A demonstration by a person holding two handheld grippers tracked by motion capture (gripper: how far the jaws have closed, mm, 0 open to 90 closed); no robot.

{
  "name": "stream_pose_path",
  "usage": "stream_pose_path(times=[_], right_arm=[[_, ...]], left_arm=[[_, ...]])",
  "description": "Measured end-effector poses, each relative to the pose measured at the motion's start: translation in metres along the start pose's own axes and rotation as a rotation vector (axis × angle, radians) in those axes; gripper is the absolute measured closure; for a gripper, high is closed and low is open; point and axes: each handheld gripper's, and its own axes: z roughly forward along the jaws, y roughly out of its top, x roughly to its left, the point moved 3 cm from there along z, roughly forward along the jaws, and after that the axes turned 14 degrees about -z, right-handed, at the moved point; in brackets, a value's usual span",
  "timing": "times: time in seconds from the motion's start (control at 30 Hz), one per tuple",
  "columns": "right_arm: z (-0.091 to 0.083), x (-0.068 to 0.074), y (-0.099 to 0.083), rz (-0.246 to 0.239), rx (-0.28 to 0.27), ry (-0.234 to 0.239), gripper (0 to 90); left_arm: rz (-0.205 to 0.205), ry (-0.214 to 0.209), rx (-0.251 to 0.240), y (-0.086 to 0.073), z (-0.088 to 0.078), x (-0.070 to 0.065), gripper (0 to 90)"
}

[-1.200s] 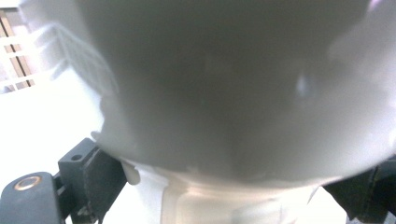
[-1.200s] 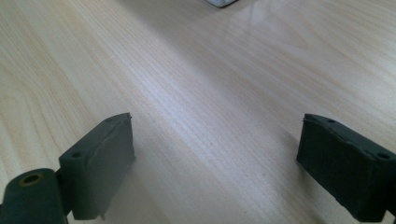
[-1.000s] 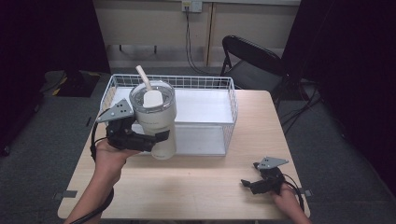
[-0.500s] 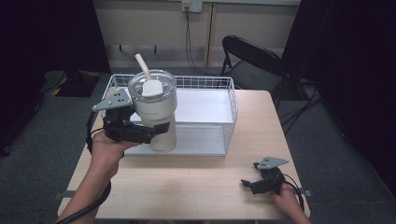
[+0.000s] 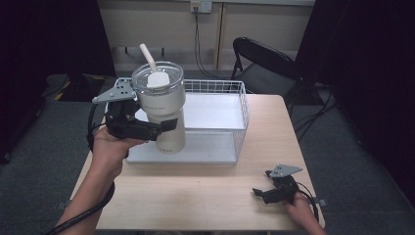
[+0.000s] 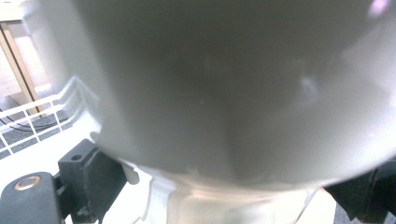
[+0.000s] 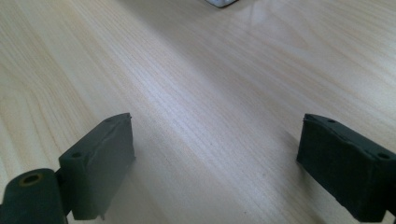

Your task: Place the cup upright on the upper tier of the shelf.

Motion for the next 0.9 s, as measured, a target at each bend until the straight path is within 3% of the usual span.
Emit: stream_pose_path(times=[0.9], right_arm=[[0.0,0.0,0.0,-0.001,0.002,0.001,10.0]], left_arm=[[-0.003,0.004,-0.003,0.036,0.012,-0.004,9.9]])
